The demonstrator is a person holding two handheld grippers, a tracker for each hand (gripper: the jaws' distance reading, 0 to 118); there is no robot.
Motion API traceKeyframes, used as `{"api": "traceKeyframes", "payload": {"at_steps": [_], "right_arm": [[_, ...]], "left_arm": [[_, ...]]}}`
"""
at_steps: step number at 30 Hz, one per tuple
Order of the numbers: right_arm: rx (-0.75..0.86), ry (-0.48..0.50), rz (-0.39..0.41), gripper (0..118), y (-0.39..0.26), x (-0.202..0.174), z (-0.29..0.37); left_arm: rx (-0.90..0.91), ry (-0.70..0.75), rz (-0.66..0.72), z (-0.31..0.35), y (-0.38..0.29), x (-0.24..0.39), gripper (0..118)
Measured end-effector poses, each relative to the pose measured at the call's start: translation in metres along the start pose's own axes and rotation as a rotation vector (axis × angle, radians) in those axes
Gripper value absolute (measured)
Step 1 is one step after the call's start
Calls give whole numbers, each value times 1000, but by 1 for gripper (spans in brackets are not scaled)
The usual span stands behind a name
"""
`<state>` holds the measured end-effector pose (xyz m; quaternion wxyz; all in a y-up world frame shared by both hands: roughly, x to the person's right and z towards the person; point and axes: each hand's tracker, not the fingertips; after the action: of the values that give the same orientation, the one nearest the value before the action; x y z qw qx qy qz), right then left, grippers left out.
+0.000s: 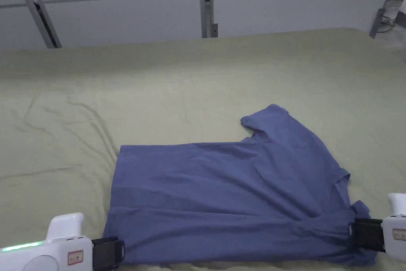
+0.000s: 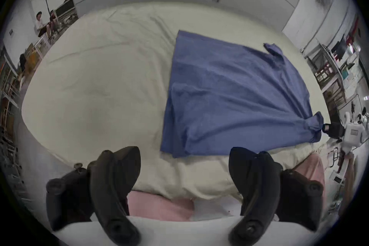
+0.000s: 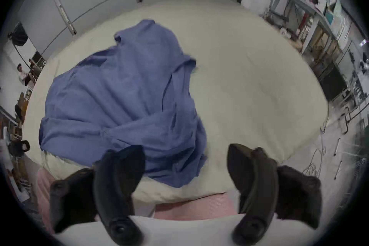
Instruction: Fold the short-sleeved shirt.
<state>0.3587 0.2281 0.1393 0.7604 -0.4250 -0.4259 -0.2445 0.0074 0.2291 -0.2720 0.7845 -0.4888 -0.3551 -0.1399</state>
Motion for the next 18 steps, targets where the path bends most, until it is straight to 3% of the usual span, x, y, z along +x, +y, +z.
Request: {"api": "traceKeyframes", "payload": {"at_steps": [1, 2, 3, 4, 5, 12, 17, 18], "right_arm": [[22, 20, 12, 54, 3, -3, 6], [17, 26, 6, 30, 8, -4, 8], [27, 39, 1, 8, 10, -7, 11], [47, 74, -10, 6, 12, -11, 14], [49, 82, -28, 1, 12, -14, 12], [18, 180, -89, 0, 21, -32, -20], [74, 173, -32, 0, 79, -38, -44], [93, 174, -23, 6, 100, -38, -53]], "left_arm": [[4, -1, -16, 3, 4, 6, 89], [23, -11, -24, 5, 5, 12, 78], [43, -17, -24, 9, 8, 18, 44], [47, -27, -31, 11, 10, 24, 16], [50, -31, -33, 10, 11, 28, 12], [53, -11, 3, -23, 12, 26, 3], [36, 0, 2, -31, 32, 26, 3], [38, 2, 2, -34, 38, 26, 3]]}}
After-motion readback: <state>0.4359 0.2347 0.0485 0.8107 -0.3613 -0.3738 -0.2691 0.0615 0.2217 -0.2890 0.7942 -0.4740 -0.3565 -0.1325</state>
